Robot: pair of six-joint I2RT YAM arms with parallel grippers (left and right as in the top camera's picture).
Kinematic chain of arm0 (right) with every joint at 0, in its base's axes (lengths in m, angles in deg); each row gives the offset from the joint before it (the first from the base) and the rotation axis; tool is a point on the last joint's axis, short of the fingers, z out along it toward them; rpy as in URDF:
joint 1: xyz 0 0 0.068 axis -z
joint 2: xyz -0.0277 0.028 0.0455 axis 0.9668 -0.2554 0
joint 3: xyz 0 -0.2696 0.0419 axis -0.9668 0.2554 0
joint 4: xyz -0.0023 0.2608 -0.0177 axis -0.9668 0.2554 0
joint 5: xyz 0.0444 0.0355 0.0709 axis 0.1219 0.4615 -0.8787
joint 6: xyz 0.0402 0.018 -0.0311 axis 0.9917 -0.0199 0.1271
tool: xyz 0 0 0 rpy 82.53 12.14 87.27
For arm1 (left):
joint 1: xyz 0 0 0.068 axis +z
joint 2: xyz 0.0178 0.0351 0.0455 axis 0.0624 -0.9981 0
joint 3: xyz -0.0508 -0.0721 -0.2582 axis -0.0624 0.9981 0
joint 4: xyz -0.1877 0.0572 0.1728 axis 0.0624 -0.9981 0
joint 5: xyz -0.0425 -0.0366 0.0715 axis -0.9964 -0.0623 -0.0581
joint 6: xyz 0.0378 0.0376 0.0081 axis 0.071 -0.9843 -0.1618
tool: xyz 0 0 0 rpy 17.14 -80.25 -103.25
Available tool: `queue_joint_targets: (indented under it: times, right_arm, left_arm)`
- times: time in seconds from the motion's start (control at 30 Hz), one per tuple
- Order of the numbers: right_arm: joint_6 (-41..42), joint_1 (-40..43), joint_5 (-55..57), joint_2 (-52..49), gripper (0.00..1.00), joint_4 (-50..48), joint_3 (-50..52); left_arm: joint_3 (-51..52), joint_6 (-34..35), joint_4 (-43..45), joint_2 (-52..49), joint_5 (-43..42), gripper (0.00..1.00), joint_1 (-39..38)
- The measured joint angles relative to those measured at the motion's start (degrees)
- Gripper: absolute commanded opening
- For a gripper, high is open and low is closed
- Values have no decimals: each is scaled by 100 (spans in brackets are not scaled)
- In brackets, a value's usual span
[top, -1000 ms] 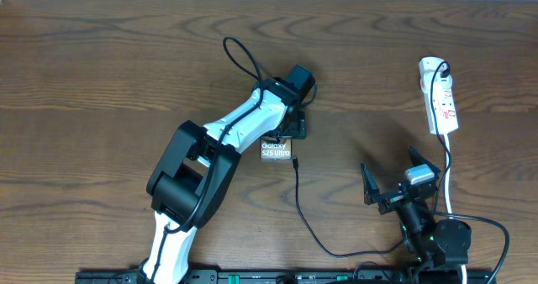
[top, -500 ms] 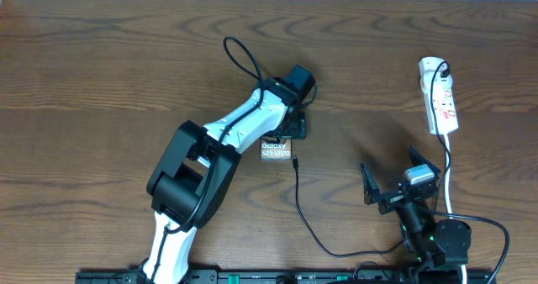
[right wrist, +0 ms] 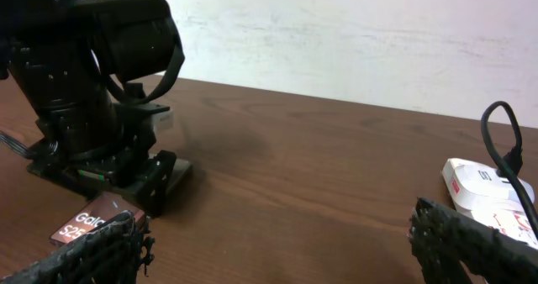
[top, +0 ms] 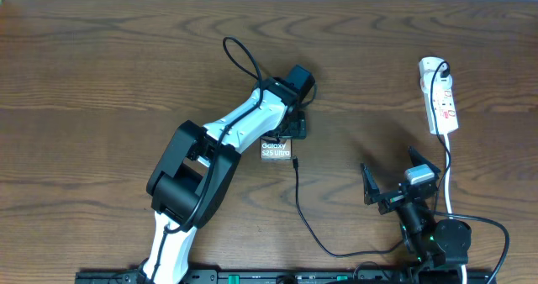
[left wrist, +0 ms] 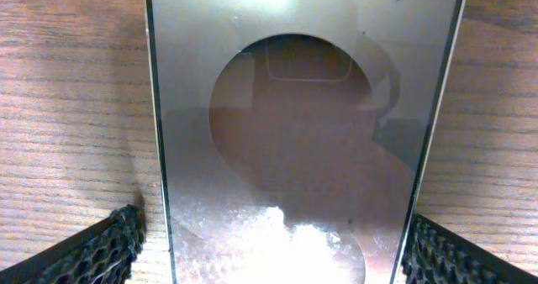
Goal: Plug charger to phone and switch on socket
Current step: 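Lift the phone with the left gripper and hold it upright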
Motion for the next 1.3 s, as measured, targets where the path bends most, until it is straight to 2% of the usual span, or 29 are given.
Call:
queue_joint_targets:
  times: [0.43, 0.53, 0.67, 1.3]
  right_arm:
    - [2, 0, 0, 0, 99, 0, 0]
    - [2, 0, 0, 0, 99, 0, 0]
    - [2, 0, 0, 0, 99, 0, -2]
    - [2, 0, 0, 0, 99, 0, 0]
  left_arm:
    - [17, -72, 262, -2, 4, 98, 0]
    - [42, -164, 396, -4, 9, 95, -4]
    - [42, -243, 389, -4, 22, 83, -11]
    - [42, -295, 264, 22, -107, 78, 37]
